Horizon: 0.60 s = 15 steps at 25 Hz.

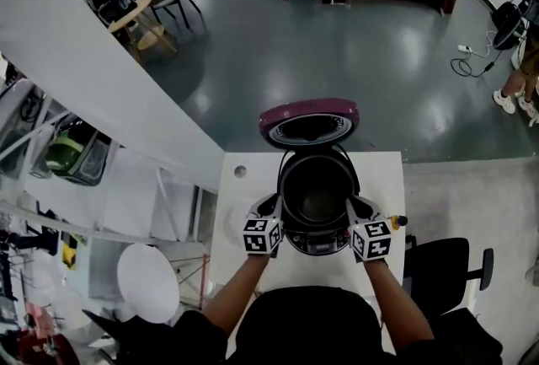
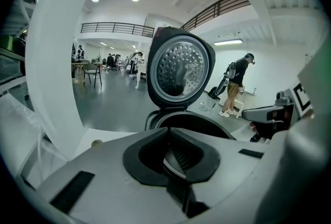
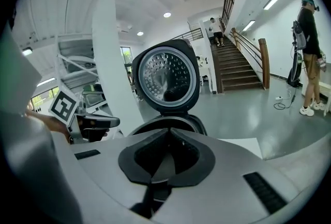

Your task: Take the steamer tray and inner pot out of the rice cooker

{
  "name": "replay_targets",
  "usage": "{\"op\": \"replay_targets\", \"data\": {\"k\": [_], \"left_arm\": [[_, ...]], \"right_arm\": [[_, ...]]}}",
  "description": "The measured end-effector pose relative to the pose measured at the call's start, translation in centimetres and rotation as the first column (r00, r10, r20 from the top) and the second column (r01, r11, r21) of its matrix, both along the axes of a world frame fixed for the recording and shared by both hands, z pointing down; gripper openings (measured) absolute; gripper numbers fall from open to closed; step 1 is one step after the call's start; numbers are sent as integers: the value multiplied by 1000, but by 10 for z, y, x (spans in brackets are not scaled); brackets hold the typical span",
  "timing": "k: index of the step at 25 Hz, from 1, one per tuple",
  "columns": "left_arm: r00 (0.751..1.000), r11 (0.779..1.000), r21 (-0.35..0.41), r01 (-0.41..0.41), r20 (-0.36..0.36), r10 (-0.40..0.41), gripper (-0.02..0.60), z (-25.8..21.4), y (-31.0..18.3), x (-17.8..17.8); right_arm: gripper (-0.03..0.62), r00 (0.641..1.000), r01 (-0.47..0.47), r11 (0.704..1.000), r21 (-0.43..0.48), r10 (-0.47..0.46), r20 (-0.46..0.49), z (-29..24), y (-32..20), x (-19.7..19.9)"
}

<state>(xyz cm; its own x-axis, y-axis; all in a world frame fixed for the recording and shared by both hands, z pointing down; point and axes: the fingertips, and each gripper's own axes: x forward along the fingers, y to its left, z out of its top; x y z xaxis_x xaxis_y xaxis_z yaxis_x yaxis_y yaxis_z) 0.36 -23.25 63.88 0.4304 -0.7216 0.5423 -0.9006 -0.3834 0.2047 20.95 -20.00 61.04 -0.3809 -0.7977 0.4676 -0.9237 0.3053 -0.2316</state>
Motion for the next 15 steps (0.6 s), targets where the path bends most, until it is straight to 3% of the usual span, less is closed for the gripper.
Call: {"op": "replay_targets", "data": {"k": [5, 8, 15], "left_arm": [[999, 998, -43, -45, 26, 46, 15, 16, -10, 6], [996, 992, -94, -80, 43, 84, 137, 32, -17, 9], [987, 979, -164, -119, 90, 135, 149, 60, -29, 16]], "right_arm": [[10, 999, -24, 999, -35, 23, -24, 15, -23, 21], [89, 997, -15, 997, -70, 10, -72, 29, -37, 25], [123, 988, 23, 985, -169, -49, -147, 62, -57, 26]]}}
